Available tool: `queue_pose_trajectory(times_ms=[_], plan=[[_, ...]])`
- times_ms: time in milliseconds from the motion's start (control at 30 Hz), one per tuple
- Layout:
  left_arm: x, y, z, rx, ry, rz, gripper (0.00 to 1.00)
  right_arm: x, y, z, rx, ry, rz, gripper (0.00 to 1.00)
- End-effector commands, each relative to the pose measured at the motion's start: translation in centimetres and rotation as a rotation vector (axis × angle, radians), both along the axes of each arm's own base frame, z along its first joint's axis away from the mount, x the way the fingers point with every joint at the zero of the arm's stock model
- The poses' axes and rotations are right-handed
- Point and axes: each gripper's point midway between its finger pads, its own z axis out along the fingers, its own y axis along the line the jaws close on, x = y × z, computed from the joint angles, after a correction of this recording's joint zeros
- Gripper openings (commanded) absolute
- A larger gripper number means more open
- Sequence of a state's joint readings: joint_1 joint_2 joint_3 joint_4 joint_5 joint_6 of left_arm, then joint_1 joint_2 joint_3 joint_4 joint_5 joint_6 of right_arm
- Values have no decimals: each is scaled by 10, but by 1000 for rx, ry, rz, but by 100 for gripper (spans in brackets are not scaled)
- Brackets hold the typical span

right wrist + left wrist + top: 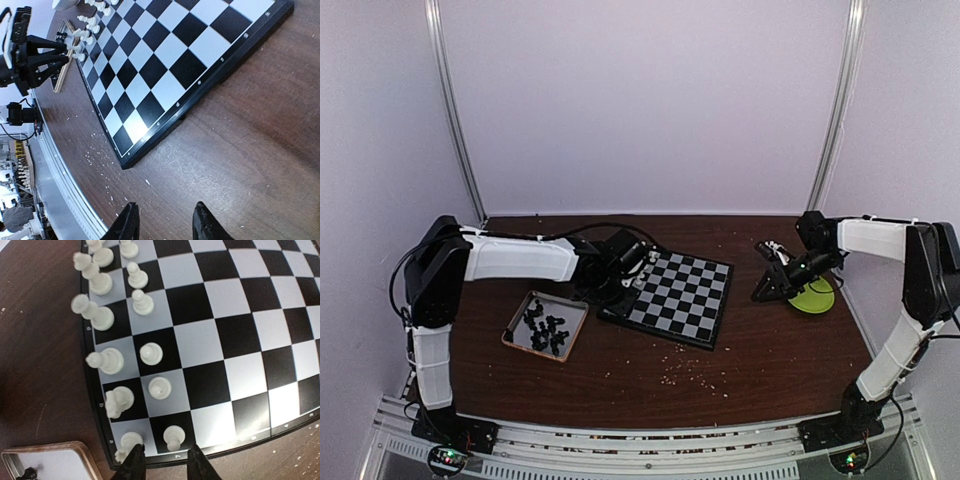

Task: Set up the chess pieces on the board
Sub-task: Adjust the pawn at h2, then adjust the chessboard at the center of the board.

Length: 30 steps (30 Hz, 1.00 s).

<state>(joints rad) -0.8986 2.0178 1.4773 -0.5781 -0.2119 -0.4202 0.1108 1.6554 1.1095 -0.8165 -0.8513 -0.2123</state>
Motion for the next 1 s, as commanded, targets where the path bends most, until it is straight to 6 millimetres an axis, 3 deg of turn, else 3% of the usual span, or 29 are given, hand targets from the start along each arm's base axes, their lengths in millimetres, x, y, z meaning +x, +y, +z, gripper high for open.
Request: queue_pose_trajectory(times_ms=[0,133,300,467,567,600,800,967], plan=[[6,3,62,-81,-105,25,32,24,-13,33,-100,-159,22,38],[-7,8,78,-112,-127,42,32,57,-27,53,-230,-290,36,43],[-37,11,72,-134,-111,39,20,111,-38,58,-383,-391,3,47],[-58,12,43,-153,-65,51,4,167,-40,34,-521,-412,-12,43],[-64,12,27,-184,-42,72,0,194,-37,18,-562,-378,-39,40],[-65,13,23,-191,-39,84,0,199,-36,4,-578,-351,-41,40],[-67,20,2,-205,-30,137,0,232,-38,-19,-745,-386,-50,39],[-66,20,-8,-209,-24,160,0,238,-24,-38,-808,-385,61,37]])
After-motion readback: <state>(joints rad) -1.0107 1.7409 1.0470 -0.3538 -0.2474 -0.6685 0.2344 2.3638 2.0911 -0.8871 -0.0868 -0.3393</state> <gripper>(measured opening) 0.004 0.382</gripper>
